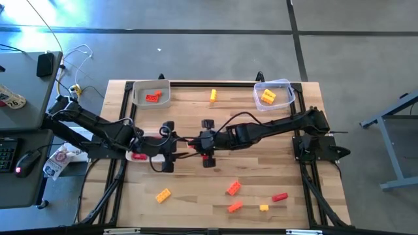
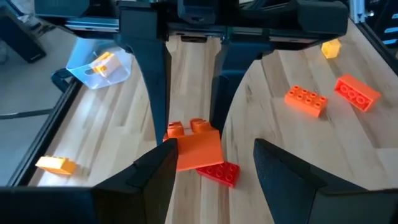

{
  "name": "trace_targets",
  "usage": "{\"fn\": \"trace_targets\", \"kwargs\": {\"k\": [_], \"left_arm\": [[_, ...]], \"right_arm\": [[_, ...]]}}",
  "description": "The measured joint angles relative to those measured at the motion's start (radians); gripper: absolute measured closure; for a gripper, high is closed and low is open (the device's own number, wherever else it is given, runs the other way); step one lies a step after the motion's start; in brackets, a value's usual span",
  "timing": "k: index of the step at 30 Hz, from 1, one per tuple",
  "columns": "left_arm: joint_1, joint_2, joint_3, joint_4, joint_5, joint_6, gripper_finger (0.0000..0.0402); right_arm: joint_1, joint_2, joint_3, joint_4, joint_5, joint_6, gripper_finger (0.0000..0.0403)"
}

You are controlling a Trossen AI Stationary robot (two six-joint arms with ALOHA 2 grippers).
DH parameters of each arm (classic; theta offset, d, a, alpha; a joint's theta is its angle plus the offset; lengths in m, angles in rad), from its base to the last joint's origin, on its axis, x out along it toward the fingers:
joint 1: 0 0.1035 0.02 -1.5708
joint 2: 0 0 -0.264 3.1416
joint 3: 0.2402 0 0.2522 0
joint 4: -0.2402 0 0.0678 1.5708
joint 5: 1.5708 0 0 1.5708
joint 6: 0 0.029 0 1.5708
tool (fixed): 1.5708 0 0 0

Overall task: Sort & place blocks by color
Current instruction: Put the orange game piece into the gray bin

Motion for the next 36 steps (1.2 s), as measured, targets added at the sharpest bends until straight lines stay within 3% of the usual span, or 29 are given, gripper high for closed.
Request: {"fn": "trace_targets", "kwargs": {"k": [20, 36], "left_arm": [[0.001, 0.002, 0.0, -0.003, -0.069, 0.017, 0.0202], [0.001, 0.012, 0.0, -0.006, -0.066, 0.01, 0.0208]], "right_arm": [[0.006, 0.001, 0.0, 0.016, -0.013, 0.11, 0.0297], [0.014, 0.001, 0.0, 0.098, -0.007, 0.057, 0.0297]]}}
